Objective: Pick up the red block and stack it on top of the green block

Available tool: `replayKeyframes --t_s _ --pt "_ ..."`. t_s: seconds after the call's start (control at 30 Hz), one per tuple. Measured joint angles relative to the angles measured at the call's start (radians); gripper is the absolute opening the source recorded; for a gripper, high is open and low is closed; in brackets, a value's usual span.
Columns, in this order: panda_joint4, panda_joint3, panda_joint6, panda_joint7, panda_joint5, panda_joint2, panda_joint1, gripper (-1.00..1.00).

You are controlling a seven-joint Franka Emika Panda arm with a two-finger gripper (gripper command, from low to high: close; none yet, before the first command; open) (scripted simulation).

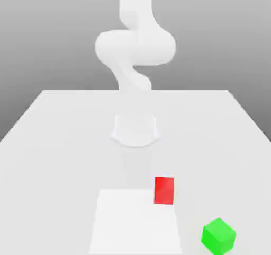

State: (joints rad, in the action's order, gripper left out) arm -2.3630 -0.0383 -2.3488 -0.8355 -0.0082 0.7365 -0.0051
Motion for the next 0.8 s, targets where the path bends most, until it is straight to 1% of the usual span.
replayKeyframes --t_s 0.17,0.33,0.5,0.57,0.67,0.8 --pt "-0.146 -0.072 -0.116 -0.08 -0.013 -0.155 -0.009 0.0" --pt "-0.294 -0.12 -0.23 -0.151 -0.013 -0.311 -0.007 0.0" --pt "-0.458 -0.15 -0.363 -0.208 0.022 -0.489 0.016 0.0" --pt "-0.513 -0.164 -0.442 -0.226 0.044 -0.598 0.025 0.0" --pt "-0.528 -0.166 -0.522 -0.262 0.019 -0.704 0.025 0.0" --pt "-0.518 -0.143 -0.594 -0.317 -0.052 -0.791 0.03 0.0"
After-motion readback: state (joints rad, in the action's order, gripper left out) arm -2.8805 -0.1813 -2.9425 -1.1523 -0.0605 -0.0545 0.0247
